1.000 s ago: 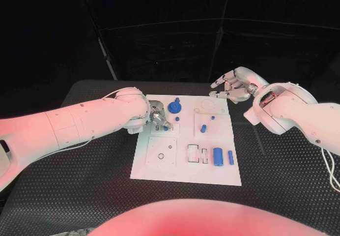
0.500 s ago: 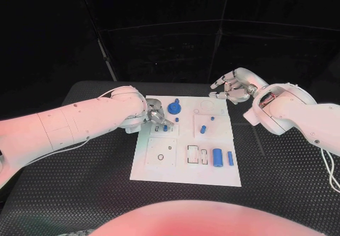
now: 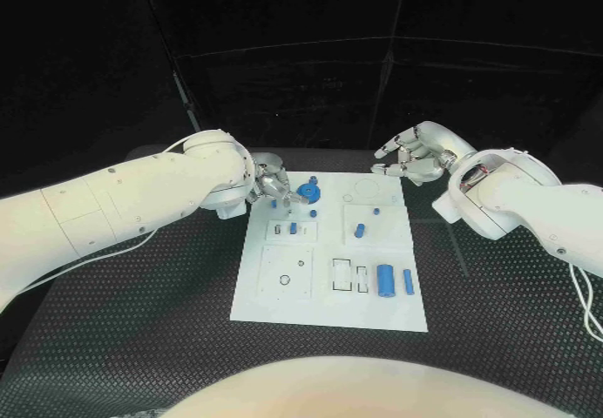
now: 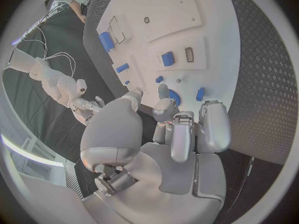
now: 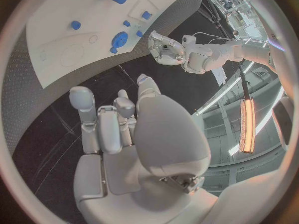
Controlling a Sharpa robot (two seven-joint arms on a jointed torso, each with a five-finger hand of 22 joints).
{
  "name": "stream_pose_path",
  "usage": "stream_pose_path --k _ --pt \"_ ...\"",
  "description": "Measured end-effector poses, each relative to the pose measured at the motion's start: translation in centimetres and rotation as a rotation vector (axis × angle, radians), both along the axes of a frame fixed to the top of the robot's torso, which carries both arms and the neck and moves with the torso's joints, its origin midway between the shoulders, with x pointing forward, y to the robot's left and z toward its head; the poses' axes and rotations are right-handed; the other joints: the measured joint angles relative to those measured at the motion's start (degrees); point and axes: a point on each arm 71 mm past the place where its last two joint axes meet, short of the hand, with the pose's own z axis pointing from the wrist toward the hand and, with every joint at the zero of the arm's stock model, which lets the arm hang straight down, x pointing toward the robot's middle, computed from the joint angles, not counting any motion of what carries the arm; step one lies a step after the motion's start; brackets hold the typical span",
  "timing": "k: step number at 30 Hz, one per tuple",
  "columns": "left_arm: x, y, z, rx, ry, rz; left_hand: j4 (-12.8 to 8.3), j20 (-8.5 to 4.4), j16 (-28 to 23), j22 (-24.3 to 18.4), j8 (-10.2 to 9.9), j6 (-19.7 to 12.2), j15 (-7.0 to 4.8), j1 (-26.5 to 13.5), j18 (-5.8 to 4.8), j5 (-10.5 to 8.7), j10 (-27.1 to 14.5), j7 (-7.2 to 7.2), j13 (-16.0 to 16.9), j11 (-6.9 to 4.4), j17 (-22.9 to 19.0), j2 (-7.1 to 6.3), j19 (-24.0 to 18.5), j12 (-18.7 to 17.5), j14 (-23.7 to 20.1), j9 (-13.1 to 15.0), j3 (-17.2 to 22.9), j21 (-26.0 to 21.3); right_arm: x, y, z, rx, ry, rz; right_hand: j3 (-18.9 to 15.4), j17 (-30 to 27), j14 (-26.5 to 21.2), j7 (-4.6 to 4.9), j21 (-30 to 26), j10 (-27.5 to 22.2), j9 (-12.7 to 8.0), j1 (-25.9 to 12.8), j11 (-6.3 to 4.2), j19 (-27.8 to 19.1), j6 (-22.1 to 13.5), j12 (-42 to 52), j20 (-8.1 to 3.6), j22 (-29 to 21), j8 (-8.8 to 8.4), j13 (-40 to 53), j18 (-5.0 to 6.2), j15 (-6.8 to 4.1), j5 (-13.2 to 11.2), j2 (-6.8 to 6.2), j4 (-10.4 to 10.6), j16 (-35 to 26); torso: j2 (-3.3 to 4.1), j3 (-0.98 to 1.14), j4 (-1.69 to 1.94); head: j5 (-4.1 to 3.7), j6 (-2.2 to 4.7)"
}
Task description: Assemble the parts on the task board
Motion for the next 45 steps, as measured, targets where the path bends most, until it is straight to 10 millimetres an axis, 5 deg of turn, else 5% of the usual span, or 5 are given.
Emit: stream_pose_path --k 5,10,26,45 --pt "1.6 1.0 0.9 0.025 -0.012 0.028 0.06 1.14 0.0 -1.88 -5.1 -4.09 1.83 3.07 -0.01 0.0 -3.95 2.49 -4.97 2.15 0.0 1.03 -1.55 -4.51 0.05 -3.55 -2.66 -1.65 0.0 -0.1 0.0 -0.001 0.0 -0.002 0.0 0.0 0.0 0.0 0.0 0.0 0.0 0.0 0.0 0.0 0.0 0.0 0.0 0.0 0.0 0.0 0.0 0.0 0.0 0.0 0.0 0.0 0.0 0.01 0.0 -0.07 0.14" --pt "3.3 1.6 1.4 0.048 -0.018 0.062 0.19 1.9 0.0 -1.81 -7.73 -4.05 2.32 4.4 0.0 0.0 -4.22 3.29 -5.26 2.43 0.0 1.87 -1.47 -4.36 -0.04 -6.44 -5.44 -1.66 0.1 0.0 0.0 0.0 0.0 -0.001 0.0 0.0 0.0 0.0 0.0 0.0 0.01 0.0 0.0 0.0 0.0 0.0 0.0 0.01 0.0 0.0 0.0 0.0 0.0 0.0 0.0 0.0 0.04 0.01 -0.07 0.04 0.39" --pt "5.6 2.5 -0.3 0.157 0.029 0.094 0.2 2.12 0.0 -1.1 -7.83 -2.08 2.32 4.99 0.0 0.0 -4.21 2.77 -4.97 2.43 0.0 2.46 -1.28 -3.59 -0.05 -7.84 -7.33 -1.65 0.0 0.1 0.0 0.001 0.0 0.002 0.0 0.01 0.0 0.0 0.0 0.0 0.01 0.0 0.0 0.0 0.0 0.0 0.0 0.01 0.0 0.01 0.0 0.0 0.0 0.0 0.0 0.0 0.09 -0.01 -0.04 0.1 0.27" --pt "6.1 2.5 -1.7 0.221 0.087 0.078 -0.01 2.11 0.0 -0.96 -8.07 -1.44 2.31 5.74 0.0 0.0 -4.21 2.59 -4.98 2.43 0.0 3.21 -1.28 -3.37 -0.05 -8.39 -7.91 -1.65 0.1 0.3 0.0 0.003 0.0 0.005 0.0 0.07 0.0 0.0 0.0 0.0 0.01 0.01 0.0 0.0 0.0 0.0 0.0 0.01 0.24 0.01 0.0 0.0 0.0 0.0 0.0 0.0 0.03 -0.02 -0.01 0.27 0.02"
